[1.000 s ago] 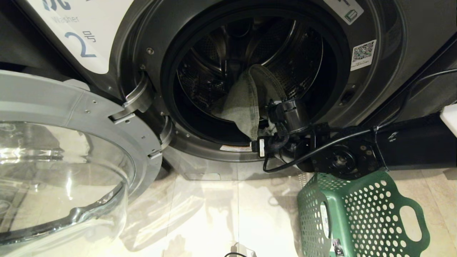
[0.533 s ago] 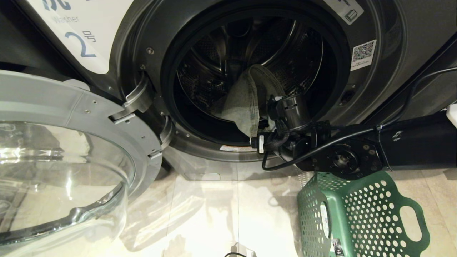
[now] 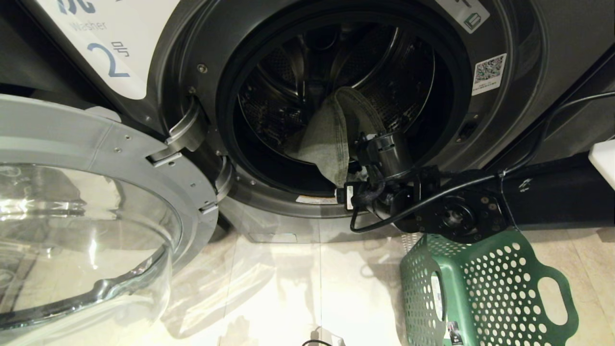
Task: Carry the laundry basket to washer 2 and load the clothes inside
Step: Place the clothes into the washing machine
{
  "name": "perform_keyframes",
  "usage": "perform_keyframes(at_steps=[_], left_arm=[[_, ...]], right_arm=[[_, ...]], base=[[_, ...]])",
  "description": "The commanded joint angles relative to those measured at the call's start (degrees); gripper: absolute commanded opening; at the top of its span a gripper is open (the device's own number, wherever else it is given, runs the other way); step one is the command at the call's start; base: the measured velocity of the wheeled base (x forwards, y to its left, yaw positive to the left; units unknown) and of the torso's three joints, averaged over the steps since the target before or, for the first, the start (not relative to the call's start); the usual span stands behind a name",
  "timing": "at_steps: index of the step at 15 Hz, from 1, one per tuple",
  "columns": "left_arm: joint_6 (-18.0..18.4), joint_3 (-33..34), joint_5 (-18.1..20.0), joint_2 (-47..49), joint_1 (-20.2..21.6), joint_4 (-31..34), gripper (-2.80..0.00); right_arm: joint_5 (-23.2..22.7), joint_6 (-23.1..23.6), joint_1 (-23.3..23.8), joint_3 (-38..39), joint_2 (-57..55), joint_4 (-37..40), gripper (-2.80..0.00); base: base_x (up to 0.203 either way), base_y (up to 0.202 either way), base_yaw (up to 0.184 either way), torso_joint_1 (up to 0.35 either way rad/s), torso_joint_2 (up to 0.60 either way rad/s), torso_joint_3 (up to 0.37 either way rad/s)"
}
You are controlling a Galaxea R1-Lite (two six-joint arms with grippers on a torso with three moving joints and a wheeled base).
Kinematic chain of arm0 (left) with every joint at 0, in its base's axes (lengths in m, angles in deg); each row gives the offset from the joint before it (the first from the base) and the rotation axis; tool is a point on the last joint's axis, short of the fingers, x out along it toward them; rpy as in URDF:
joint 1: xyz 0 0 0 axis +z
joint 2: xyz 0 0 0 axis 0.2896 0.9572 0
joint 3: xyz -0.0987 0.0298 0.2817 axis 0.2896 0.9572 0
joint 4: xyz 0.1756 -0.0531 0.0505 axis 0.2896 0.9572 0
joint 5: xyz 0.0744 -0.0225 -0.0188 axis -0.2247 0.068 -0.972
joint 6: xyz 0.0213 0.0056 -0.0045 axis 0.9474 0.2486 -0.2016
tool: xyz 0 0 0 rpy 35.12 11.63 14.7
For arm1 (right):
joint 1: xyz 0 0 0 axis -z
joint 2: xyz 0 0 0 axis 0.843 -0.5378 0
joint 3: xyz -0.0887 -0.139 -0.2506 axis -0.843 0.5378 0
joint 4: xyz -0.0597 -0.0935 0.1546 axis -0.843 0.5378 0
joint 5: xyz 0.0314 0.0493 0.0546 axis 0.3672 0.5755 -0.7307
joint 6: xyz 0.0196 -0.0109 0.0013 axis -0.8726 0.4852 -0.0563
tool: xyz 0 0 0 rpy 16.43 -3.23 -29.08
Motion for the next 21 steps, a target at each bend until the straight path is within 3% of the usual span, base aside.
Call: perform_keyframes(at_steps=[1, 3, 7, 10, 13, 21], left_arm=[[0.0, -0.06, -0.01, 0.09, 0.0, -0.01, -2.8], [0.0, -0.02, -0.01, 0.09, 0.0, -0.01, -2.8], [0.0, 0.01, -0.01, 0.09, 0.0, -0.01, -2.8], [0.0, -0.06, -0.01, 0.05, 0.0, -0.01, -2.8], [0.0, -0.02, -0.01, 0.09, 0.0, -0.01, -2.8], [0.0, -0.04, -0.01, 0.09, 0.0, -0.01, -2.8]], right_arm=[[0.14, -0.22, 0.08, -0.12, -0.1, 0.95, 0.0], [1.68, -2.71, 0.01, 0.32, 0.43, 2.79, 0.0], [10.25, -3.24, -0.17, -0.21, -0.05, 6.18, 0.0], [10.11, -3.61, -0.09, -0.69, 0.3, 8.25, 0.0], [10.0, -8.49, -0.1, -3.0, 0.46, 8.36, 0.0], [9.69, -9.01, 0.42, -3.82, 0.48, 8.99, 0.0]], base=[[0.0, 0.0, 0.0, 0.0, 0.0, 0.0], [0.0, 0.0, 0.0, 0.0, 0.0, 0.0], [0.0, 0.0, 0.0, 0.0, 0.0, 0.0], [0.0, 0.0, 0.0, 0.0, 0.0, 0.0], [0.0, 0.0, 0.0, 0.0, 0.0, 0.0], [0.0, 0.0, 0.0, 0.0, 0.0, 0.0]])
